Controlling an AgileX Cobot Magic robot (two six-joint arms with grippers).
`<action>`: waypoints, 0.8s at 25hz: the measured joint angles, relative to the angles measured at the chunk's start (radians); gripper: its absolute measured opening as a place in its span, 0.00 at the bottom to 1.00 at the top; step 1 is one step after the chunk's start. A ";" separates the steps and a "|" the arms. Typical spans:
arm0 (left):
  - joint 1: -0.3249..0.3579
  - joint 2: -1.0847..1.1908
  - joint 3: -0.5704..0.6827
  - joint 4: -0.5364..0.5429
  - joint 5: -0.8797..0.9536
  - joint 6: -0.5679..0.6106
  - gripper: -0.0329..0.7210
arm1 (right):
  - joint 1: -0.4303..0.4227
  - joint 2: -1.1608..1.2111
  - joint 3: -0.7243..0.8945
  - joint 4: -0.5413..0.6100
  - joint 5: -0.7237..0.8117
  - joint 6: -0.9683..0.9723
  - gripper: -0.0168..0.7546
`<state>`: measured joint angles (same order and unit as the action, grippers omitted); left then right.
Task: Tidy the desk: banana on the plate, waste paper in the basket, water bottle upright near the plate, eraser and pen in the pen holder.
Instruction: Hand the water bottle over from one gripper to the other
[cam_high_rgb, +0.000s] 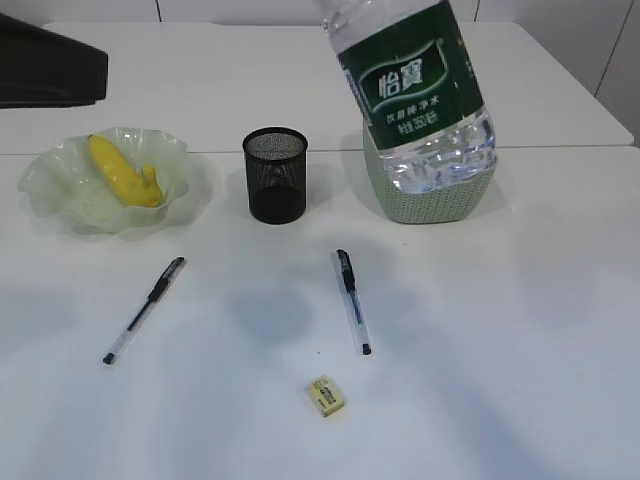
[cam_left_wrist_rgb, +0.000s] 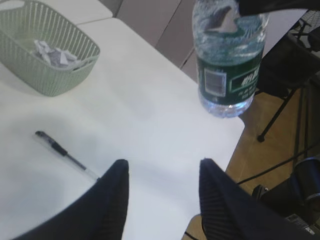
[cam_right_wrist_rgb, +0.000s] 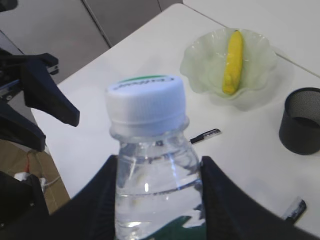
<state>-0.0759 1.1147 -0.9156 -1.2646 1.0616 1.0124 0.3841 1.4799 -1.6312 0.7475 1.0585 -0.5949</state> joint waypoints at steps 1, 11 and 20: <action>0.000 0.000 0.000 -0.021 0.006 0.024 0.48 | 0.000 -0.015 0.024 0.025 -0.014 -0.016 0.41; 0.000 0.000 0.000 -0.134 0.073 0.181 0.48 | 0.000 -0.043 0.089 0.295 -0.109 -0.252 0.41; -0.130 0.038 0.000 -0.279 0.042 0.346 0.51 | 0.000 -0.043 0.091 0.384 -0.117 -0.325 0.41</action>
<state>-0.2062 1.1526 -0.9156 -1.5440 1.1040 1.3583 0.3841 1.4364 -1.5400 1.1317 0.9413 -0.9199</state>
